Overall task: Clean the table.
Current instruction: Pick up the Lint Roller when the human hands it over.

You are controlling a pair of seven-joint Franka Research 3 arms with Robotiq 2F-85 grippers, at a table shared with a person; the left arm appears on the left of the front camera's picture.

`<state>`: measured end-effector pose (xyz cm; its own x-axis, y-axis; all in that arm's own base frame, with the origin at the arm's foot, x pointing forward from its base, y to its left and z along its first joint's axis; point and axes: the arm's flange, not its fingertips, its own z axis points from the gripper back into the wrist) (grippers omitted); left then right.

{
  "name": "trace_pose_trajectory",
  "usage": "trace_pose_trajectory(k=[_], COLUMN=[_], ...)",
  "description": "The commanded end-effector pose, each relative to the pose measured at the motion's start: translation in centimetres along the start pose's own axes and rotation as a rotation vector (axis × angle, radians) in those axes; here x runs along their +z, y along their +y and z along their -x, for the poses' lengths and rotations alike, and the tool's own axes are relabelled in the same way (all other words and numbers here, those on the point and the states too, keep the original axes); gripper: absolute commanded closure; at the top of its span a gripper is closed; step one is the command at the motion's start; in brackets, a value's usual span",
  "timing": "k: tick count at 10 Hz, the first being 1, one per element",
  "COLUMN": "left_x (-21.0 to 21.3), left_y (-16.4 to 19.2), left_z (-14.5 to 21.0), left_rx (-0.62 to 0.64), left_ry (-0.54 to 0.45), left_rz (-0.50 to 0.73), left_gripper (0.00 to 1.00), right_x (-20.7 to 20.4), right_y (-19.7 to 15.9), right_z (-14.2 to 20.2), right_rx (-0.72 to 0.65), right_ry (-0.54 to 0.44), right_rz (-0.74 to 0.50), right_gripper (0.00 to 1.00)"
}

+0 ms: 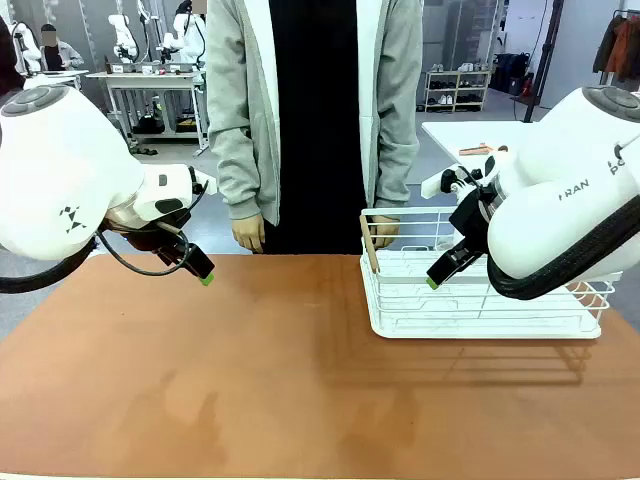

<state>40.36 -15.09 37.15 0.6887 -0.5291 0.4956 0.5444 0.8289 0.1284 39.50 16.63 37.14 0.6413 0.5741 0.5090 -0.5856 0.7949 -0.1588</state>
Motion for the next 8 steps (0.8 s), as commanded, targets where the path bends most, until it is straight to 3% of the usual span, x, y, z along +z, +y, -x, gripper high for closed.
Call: trace_pose_trajectory(k=[1,8], left_x=[0.00,0.00], left_y=[-0.02,-0.02], left_z=[-0.01,-0.01], left_rx=[-0.001,-0.001], left_ry=[0.000,0.000], left_rz=[0.000,0.000], left_gripper=[0.00,0.00], right_x=[0.00,0.00], right_y=[0.00,0.00], right_z=[0.00,0.00], right_rx=[0.000,0.000], right_ry=[0.000,0.000], right_rz=[0.000,0.000], right_gripper=[0.00,0.00])
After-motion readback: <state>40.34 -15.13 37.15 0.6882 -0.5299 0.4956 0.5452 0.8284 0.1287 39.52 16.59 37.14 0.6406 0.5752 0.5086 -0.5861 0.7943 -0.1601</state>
